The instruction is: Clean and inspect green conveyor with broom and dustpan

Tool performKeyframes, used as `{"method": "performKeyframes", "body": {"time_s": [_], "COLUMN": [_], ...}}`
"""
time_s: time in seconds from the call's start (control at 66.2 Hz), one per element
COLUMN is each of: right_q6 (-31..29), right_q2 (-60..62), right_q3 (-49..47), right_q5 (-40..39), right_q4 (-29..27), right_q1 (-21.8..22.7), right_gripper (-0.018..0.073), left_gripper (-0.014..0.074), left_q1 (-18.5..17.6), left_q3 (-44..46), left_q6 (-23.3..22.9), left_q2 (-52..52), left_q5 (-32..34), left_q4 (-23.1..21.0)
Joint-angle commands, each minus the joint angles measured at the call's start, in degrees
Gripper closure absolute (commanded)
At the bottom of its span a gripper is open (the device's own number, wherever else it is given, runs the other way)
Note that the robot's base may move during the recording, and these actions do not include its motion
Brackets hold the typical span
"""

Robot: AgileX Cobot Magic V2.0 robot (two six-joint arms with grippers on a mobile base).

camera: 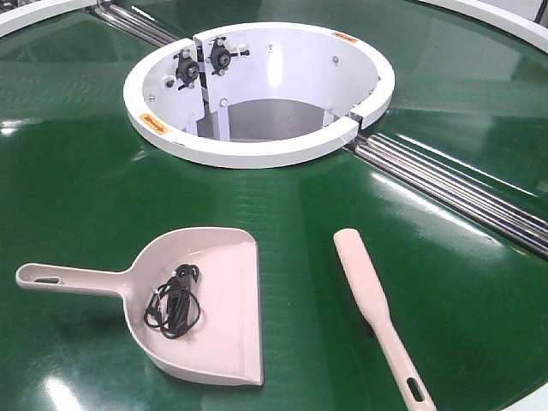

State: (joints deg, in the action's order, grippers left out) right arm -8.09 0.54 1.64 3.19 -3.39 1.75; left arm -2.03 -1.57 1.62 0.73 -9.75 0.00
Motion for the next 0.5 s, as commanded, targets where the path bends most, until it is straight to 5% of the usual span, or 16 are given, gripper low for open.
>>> {"method": "performKeyframes", "body": {"time_s": [0.0, 0.483], "right_q6": [-0.1, -0.1], "right_q2": [0.5, 0.5], "right_q3": [0.7, 0.7], "right_q5": [-4.3, -4.3], "right_q4": [0.5, 0.5], "right_q1": [0.3, 0.3], "right_gripper": [0.0564, 0.0564], "left_gripper": [0.0619, 0.0619], "left_q1": [0.1, 0.1], "left_q3": [-1.3, -1.3], "left_q6": [-0.4, -0.4], "left_q2": [0.8, 0.8], "left_q5": [4.2, 4.2], "left_q4": [-0.5, -0.5]}}
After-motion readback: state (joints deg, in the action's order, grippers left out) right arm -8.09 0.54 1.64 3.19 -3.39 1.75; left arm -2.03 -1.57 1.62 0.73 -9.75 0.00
